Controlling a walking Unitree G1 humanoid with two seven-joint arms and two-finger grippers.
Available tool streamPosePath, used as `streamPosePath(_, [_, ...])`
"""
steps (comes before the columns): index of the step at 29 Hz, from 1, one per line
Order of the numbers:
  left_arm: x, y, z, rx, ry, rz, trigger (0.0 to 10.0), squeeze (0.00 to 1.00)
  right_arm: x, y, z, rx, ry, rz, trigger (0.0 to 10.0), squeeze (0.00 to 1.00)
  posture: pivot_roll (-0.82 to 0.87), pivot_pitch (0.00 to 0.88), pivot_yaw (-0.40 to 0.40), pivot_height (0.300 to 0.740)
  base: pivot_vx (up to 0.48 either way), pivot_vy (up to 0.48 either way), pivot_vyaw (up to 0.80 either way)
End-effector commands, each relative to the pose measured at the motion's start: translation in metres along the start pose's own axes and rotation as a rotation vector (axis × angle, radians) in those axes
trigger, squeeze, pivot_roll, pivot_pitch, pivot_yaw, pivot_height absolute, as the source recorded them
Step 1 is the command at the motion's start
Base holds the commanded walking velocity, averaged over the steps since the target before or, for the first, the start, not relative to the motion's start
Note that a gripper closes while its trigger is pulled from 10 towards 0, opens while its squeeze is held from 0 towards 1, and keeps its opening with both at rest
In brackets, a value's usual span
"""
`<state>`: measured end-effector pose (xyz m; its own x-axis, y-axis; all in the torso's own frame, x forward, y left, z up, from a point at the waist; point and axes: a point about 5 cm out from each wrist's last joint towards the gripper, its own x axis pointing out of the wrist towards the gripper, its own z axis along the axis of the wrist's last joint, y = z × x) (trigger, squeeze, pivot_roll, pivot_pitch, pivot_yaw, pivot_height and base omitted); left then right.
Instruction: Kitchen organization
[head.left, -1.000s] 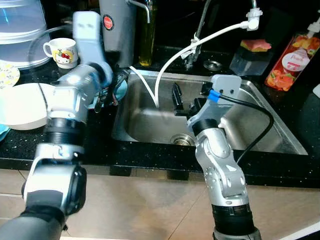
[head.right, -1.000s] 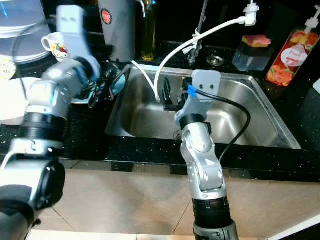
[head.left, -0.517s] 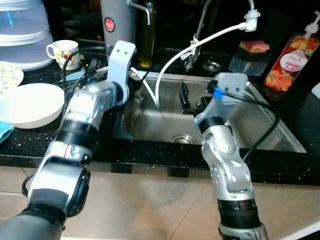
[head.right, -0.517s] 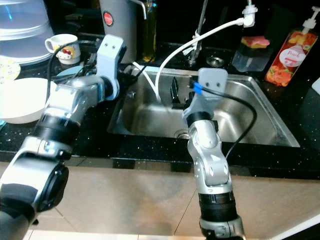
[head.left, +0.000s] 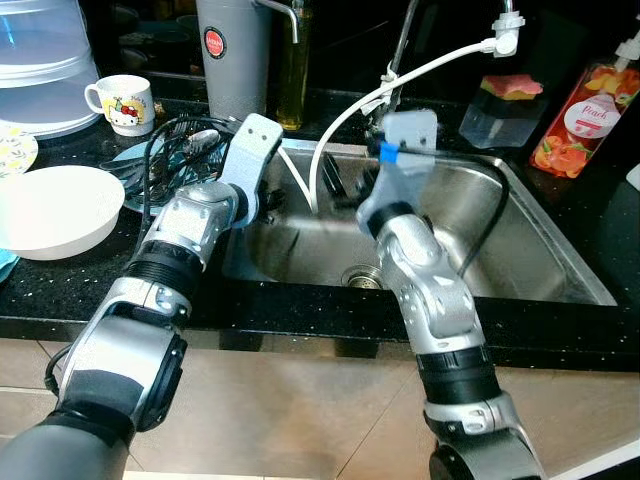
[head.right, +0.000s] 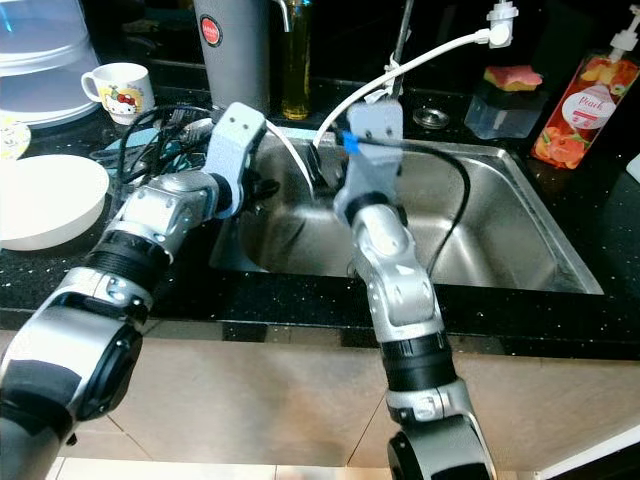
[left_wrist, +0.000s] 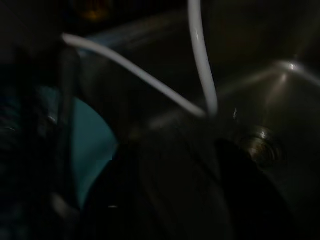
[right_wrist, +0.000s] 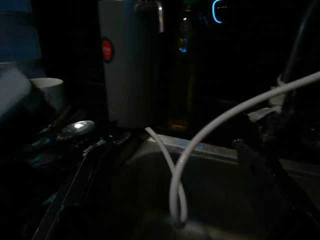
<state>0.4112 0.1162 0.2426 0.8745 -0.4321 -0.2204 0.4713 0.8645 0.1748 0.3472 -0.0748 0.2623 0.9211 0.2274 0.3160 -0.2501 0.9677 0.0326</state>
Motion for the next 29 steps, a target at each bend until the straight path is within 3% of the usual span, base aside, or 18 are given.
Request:
streamPosePath(1, [0.002, -0.004, 0.016, 0.001, -0.074, -0.012, 10.0, 0.81, 0.003, -0.003, 0.006, 0.023, -0.039, -0.026, 10.0, 0.0, 0.24, 0.036, -0.057, 0.74, 0.0, 0.0, 0.0])
streamPosePath(2, [0.001, -0.002, 0.019, 0.004, -0.087, 0.011, 10.0, 0.0, 0.004, -0.002, 0.008, 0.034, -0.055, -0.028, 10.0, 0.0, 0.24, 0.034, -0.057, 0.74, 0.0, 0.0, 0.0])
streamPosePath(7, [-0.002, 0.011, 0.029, 0.008, -0.135, 0.127, 10.0, 0.0, 0.007, 0.003, 0.011, 0.043, -0.073, -0.008, 10.0, 0.0, 0.23, 0.033, -0.063, 0.74, 0.0, 0.0, 0.0])
streamPosePath(11, [-0.002, 0.017, 0.027, -0.012, -0.109, 0.176, 10.0, 0.0, 0.008, 0.006, 0.009, 0.041, -0.073, 0.014, 10.0, 0.0, 0.23, 0.038, -0.073, 0.74, 0.0, 0.0, 0.0])
streamPosePath(13, [-0.005, 0.028, 0.022, -0.07, -0.059, 0.27, 10.0, 0.0, 0.01, 0.014, 0.011, 0.036, -0.077, 0.073, 10.0, 0.0, 0.23, 0.044, -0.078, 0.74, 0.0, 0.0, 0.0])
streamPosePath(20, [-0.009, 0.041, 0.018, -0.203, -0.038, 0.36, 10.0, 0.0, 0.008, 0.02, 0.013, 0.029, -0.079, 0.158, 10.0, 0.0, 0.22, 0.062, -0.079, 0.74, 0.0, 0.0, 0.0])
streamPosePath(29, [-0.011, 0.048, 0.007, -0.241, 0.035, 0.389, 10.0, 0.0, -0.005, 0.014, -0.008, -0.022, 0.114, 0.303, 10.0, 0.0, 0.21, 0.073, -0.082, 0.74, 0.0, 0.0, 0.0])
